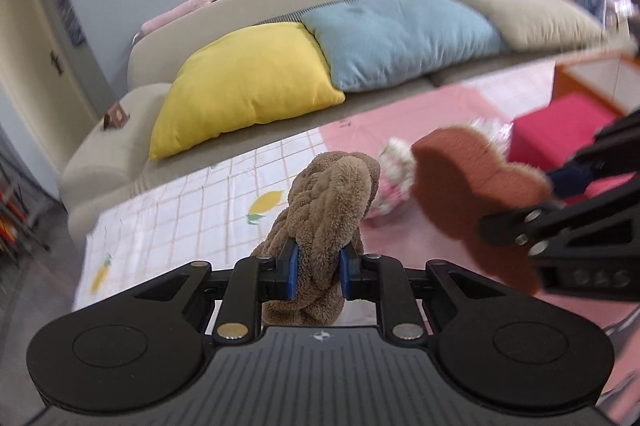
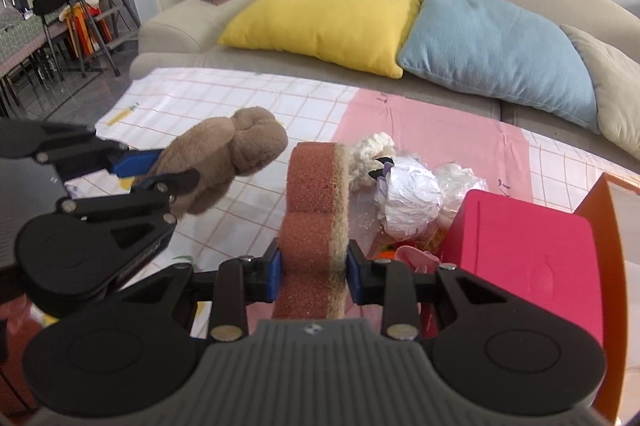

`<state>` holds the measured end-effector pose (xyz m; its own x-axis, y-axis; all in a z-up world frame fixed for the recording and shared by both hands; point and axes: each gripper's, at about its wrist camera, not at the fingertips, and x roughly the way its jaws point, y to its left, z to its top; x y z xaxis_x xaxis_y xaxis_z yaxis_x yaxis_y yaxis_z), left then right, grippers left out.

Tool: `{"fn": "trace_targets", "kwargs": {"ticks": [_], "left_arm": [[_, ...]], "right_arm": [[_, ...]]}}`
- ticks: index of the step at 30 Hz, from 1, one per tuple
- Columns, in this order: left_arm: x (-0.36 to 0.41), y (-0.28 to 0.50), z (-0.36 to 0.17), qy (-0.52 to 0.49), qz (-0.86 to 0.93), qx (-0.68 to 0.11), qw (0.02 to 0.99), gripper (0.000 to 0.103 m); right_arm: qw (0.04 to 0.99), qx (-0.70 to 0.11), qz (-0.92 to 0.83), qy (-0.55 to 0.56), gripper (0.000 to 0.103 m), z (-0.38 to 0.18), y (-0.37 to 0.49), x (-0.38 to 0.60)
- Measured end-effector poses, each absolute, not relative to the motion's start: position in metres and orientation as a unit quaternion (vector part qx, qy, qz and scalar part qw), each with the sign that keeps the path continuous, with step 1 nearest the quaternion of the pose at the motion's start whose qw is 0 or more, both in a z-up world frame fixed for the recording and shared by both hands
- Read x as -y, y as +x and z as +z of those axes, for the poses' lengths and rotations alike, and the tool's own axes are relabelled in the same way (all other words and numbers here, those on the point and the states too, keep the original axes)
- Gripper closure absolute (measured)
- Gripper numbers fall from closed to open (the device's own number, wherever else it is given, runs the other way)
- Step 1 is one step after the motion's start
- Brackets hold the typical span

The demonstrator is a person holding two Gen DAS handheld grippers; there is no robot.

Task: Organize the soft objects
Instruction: 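Carry the towel and sponge over the orange box and lower them inside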

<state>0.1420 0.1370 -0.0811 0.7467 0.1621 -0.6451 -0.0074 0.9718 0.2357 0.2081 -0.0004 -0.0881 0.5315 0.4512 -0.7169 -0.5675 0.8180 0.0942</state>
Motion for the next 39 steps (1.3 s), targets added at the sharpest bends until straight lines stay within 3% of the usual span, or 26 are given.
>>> {"fn": "trace_targets", "kwargs": {"ticks": [9,18,30,39], "left_arm": [[-0.118,0.092,-0.051,-0.040,0.019,-0.335,0.941,0.081],[-0.067,0.075,-0.020,-0.060,-0.058,-0.309,0.947,0.082],[0.045,0.121,0.020,-0.100,-0.238,-0.297,0.919,0.082],[0.140,0.176,-0.010,-0.085,-0.275,-0.372,0.883,0.083]], "right_arm": [[0.883,-0.354,0.307,-0.031,0.072,-0.056,0.168,0.066],[0.904,-0.347,0.247,0.048,0.072,-0.042,0.152,0.160],[0.938,-0.324,0.098,0.073,0.072,-0.036,0.153,0.277],[0.935,-0.351,0.042,0.023,0.072,-0.052,0.176,0.329]]}}
